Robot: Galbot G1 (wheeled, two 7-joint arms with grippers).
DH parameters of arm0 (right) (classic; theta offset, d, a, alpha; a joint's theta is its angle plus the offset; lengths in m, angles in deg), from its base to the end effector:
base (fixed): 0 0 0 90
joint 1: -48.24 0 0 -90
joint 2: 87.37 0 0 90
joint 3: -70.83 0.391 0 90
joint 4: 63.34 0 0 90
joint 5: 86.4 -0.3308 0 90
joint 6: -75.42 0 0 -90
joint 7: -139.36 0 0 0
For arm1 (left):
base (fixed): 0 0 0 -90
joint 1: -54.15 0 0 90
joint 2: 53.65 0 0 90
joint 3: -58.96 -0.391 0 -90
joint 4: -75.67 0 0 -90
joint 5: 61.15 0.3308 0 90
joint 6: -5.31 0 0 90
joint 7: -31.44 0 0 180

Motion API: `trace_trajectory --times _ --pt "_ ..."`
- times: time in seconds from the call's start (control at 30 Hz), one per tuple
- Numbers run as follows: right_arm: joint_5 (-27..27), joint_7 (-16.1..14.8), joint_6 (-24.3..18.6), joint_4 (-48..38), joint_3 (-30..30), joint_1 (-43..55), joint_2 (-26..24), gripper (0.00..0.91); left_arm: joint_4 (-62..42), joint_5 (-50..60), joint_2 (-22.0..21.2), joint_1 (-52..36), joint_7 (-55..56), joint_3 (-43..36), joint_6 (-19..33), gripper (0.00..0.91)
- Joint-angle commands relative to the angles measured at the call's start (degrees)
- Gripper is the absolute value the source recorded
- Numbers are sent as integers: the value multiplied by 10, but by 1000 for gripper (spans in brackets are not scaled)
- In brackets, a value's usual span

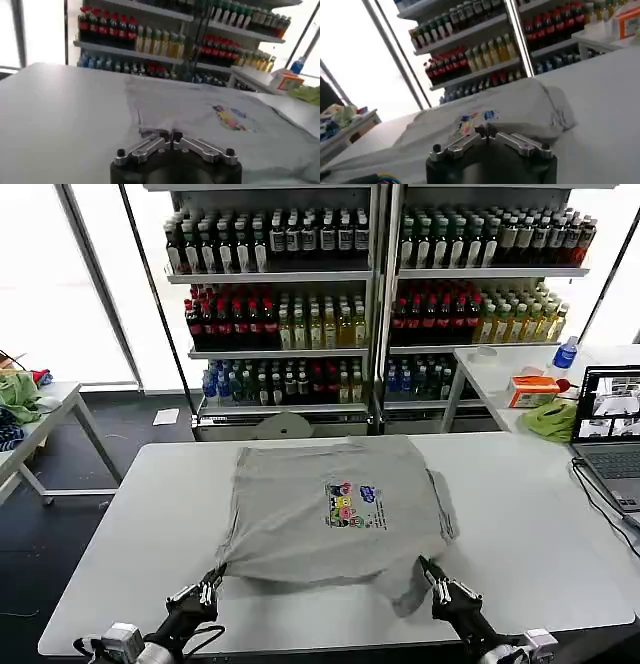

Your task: Fold and organize the clothes.

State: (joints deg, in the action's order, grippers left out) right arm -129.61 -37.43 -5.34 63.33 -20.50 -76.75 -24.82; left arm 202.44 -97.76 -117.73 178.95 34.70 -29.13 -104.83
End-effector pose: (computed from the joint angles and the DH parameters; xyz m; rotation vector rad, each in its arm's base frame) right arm 0.1172 -0.0837 -0.2951 0.3761 -2.8201 -0.4932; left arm 0.1206 0.0923 -0.2905 -0.3109 -2.7235 0.2700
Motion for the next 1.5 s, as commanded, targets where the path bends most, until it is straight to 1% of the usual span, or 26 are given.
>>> trace_trajectory --times 0.03,0.13,0.23,0.47,0.7,0.9,1.03,1.07,1.1,1.13,1.17,1.37,1.5 --pt "-5 -6 -24 -59 -10 82 11 0 -27 -43 37 -61 1 -6 1 0" --pt "-7 -6 -31 -76 -13 98 13 0 -42 -53 44 -92 0 -19 1 10" --pt "-6 2 -34 -95 -20 123 21 0 -63 -56 52 -127 1 -38 1 0" --pt "0 25 -35 -147 -34 188 35 0 -118 -71 68 -205 3 -81 1 10" --pt "19 39 -30 -210 -51 250 47 0 -171 -84 80 -275 7 -116 -3 0" --pt "43 48 -28 -256 -63 286 57 0 -227 -83 72 -321 9 -140 -1 0" --pt "55 47 -28 -278 -75 304 64 0 -252 -83 59 -347 9 -151 -4 10" --pt "61 47 -24 -288 -81 311 68 0 -255 -83 57 -352 9 -155 -7 564" --pt "76 48 -24 -297 -88 319 73 91 -263 -82 55 -356 8 -159 -10 675" --pt "87 46 -24 -305 -93 327 79 907 -268 -82 53 -359 7 -162 -11 826" --pt "101 47 -22 -314 -99 336 83 907 -273 -81 49 -362 7 -165 -13 907" --pt "149 47 8 -325 -114 363 102 907 -266 -71 46 -348 -8 -159 -20 907" --pt "163 48 20 -326 -116 378 99 907 -255 -71 54 -336 -8 -141 -26 907"
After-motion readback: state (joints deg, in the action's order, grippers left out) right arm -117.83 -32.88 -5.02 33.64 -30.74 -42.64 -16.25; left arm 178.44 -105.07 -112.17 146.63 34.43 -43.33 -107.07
